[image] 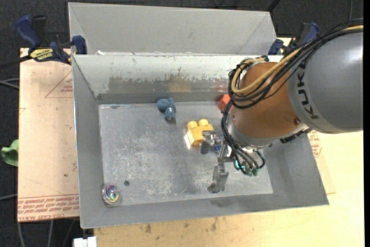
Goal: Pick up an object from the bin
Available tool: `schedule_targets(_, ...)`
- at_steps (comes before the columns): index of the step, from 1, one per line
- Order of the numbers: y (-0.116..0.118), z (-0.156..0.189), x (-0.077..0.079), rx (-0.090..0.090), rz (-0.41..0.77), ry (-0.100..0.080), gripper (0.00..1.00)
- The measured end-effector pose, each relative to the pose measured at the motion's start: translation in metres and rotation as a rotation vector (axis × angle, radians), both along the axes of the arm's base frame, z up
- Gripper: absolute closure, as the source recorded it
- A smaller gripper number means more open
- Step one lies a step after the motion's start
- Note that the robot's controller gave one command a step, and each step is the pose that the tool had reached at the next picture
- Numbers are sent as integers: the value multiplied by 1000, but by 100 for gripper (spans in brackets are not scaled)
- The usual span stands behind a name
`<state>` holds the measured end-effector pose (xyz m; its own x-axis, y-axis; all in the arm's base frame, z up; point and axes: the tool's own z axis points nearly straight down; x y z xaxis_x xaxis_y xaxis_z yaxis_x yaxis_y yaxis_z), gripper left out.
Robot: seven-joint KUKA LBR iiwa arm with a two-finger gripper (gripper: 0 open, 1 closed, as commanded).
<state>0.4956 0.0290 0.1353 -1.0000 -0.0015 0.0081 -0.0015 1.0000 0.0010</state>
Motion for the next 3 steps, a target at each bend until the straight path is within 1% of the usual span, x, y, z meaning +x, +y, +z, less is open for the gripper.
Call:
schedule_targets(1,-2,-29,70,0,25,-14,0)
schedule_targets(2,-63,-64,100,-1,-15,-20,0)
schedule_targets(3,-59,-63,99,0,-9,-17,100)
